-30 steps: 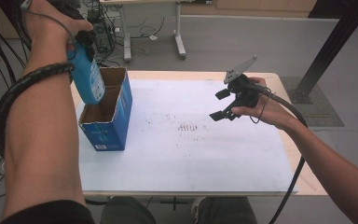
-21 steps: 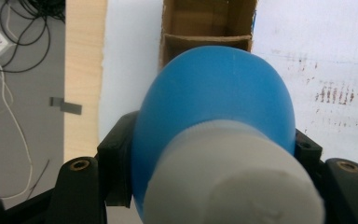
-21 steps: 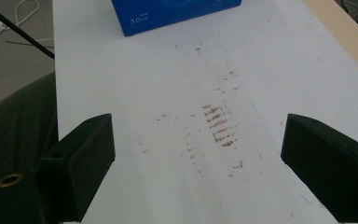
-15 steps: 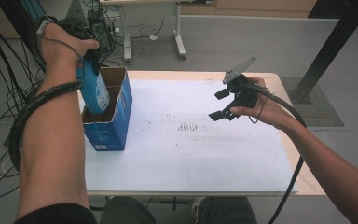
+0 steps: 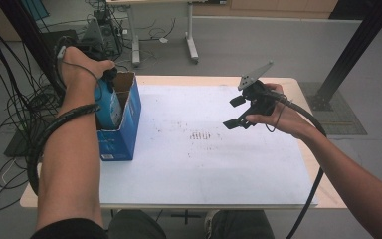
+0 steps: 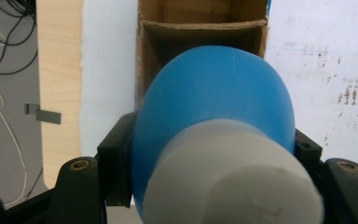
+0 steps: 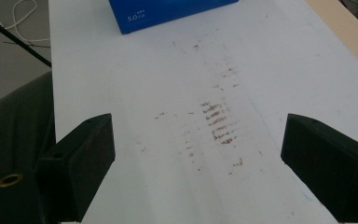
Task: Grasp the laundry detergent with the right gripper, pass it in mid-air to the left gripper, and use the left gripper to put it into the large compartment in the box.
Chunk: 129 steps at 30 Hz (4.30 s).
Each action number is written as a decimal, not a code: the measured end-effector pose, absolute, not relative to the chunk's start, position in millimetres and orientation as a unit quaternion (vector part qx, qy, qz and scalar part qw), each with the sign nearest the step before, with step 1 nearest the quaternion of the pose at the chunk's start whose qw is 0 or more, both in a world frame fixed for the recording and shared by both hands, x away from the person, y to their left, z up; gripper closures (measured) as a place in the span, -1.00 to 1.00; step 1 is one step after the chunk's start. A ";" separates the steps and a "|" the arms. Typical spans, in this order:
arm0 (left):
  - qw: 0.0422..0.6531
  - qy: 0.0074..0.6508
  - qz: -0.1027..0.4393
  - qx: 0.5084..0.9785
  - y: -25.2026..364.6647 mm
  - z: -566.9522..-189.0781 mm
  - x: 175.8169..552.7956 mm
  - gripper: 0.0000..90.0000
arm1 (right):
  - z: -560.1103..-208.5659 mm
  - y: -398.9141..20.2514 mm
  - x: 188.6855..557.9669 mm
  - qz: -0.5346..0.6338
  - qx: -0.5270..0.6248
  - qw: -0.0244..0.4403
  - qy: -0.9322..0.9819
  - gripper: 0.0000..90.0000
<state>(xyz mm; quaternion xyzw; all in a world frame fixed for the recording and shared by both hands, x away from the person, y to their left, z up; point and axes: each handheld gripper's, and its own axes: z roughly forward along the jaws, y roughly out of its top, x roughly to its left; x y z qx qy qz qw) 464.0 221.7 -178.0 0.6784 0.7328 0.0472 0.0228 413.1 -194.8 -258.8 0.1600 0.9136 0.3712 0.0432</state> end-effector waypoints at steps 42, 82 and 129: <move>0.008 0.716 0.038 0.697 221.1 -265.3 469.7 -0.20 | -263.4 -205.4 420.6 0.363 0.177 0.050 0.914 -0.78; 0.015 0.714 0.039 0.699 225.3 -273.6 469.8 -0.21 | -252.1 -215.2 422.7 0.353 0.187 0.065 0.914 -0.77; 0.020 0.714 0.041 0.699 226.4 -273.8 468.7 -0.21 | -250.4 -213.8 422.5 0.350 0.185 0.067 0.916 -0.77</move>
